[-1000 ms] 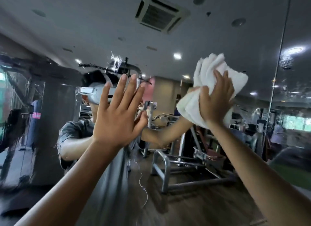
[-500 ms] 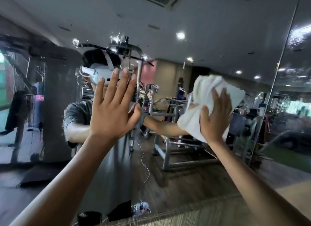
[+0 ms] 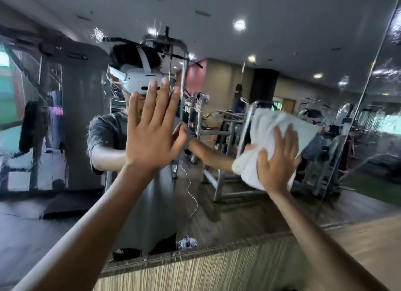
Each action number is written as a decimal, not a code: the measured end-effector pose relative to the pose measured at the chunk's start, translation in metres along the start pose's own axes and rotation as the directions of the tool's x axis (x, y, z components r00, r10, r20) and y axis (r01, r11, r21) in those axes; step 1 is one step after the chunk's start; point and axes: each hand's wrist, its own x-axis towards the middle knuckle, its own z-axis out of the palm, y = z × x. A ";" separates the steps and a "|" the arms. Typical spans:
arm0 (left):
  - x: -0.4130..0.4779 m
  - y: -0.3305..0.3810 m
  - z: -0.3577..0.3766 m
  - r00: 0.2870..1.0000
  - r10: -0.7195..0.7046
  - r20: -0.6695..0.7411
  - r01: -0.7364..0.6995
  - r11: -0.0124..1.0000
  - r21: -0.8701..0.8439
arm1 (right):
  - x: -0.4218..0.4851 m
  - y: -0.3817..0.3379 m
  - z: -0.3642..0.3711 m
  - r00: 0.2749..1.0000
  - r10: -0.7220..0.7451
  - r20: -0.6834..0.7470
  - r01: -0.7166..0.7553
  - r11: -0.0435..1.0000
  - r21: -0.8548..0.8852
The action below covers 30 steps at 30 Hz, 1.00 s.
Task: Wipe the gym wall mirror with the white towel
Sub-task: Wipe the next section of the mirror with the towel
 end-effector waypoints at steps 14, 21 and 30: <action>-0.091 0.016 0.009 0.997 -0.077 -0.031 0.075 0.994 -0.074 | -0.098 -0.005 0.016 0.931 -0.353 0.091 0.355 0.935 -0.009; -0.106 0.018 0.013 0.998 -0.063 -0.024 0.062 0.998 -0.027 | -0.061 -0.085 0.023 0.975 0.218 -0.052 -0.205 0.961 0.188; -0.128 0.019 0.011 0.996 -0.087 0.027 0.088 0.996 -0.027 | -0.165 0.011 0.029 0.986 -0.140 0.092 0.138 0.990 0.024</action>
